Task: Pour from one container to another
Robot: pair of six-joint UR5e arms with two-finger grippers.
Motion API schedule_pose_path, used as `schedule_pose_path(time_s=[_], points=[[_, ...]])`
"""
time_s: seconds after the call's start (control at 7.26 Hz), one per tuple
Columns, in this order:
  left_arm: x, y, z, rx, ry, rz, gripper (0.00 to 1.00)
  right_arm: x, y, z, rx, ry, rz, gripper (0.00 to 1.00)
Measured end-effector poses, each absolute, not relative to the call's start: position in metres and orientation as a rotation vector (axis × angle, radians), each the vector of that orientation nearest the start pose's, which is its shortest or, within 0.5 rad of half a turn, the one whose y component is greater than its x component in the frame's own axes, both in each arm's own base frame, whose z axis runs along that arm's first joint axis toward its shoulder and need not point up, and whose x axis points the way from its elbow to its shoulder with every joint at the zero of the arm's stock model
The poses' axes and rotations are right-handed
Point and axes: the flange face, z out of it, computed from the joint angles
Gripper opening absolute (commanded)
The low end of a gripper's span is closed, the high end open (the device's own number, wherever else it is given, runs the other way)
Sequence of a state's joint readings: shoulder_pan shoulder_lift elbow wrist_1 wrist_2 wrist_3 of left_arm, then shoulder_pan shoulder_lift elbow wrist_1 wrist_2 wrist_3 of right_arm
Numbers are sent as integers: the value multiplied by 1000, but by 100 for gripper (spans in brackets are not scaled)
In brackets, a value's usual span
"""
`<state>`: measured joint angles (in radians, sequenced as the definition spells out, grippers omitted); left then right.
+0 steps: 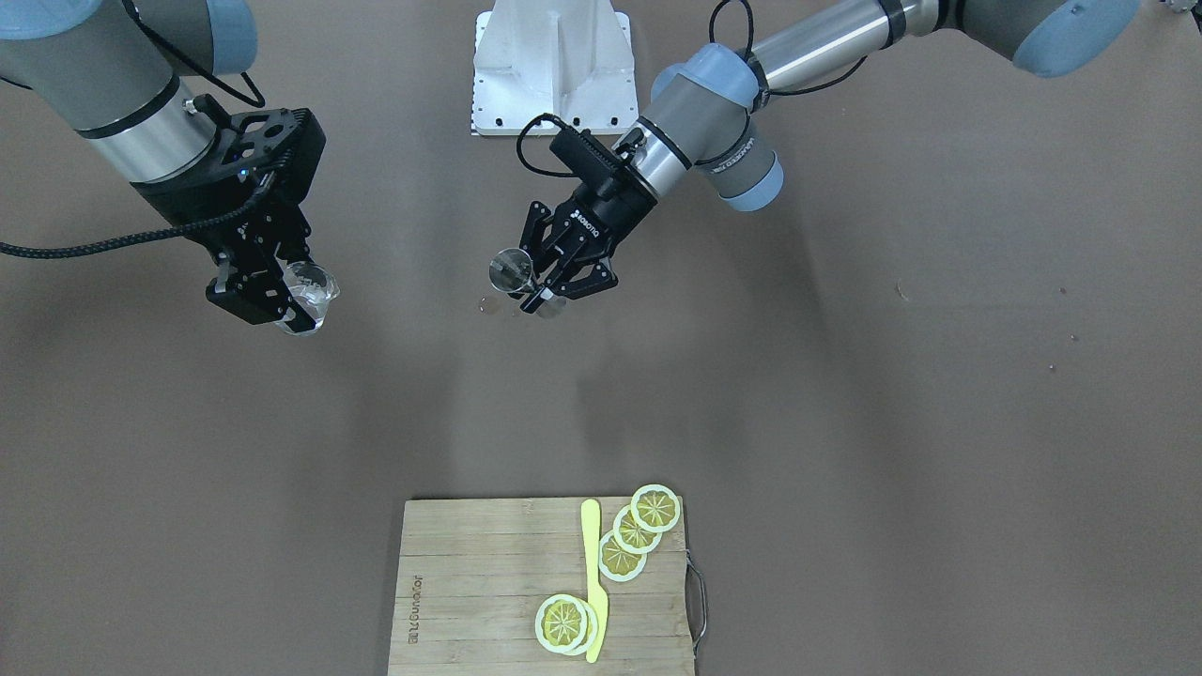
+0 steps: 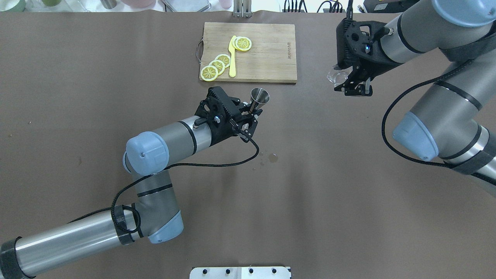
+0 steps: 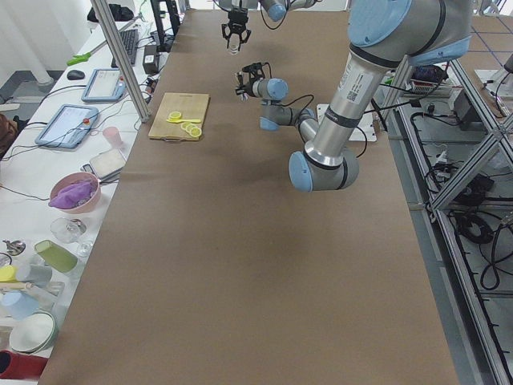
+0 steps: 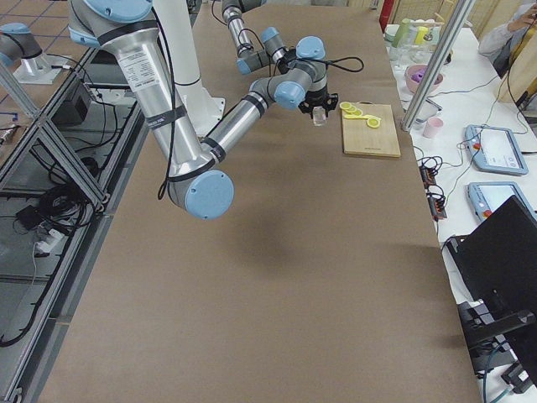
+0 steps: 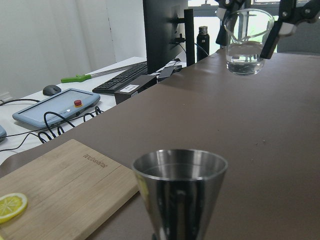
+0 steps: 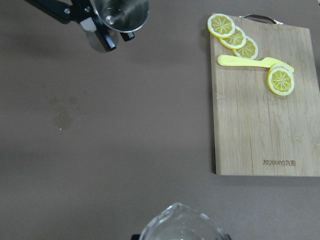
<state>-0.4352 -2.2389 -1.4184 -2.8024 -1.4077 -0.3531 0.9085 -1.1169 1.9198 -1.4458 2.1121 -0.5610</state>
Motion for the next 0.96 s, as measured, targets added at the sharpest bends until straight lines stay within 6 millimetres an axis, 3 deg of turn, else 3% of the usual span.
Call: schedule_pose_path(time_s=[0.55,0.96], points=[[558,-421,185,1402,1151,418,0,-308,-511,214,956,-595,-1401,0],[559,-419,189,1409,1175,425,0,-320,-490,198,957,-598,-1468,0]])
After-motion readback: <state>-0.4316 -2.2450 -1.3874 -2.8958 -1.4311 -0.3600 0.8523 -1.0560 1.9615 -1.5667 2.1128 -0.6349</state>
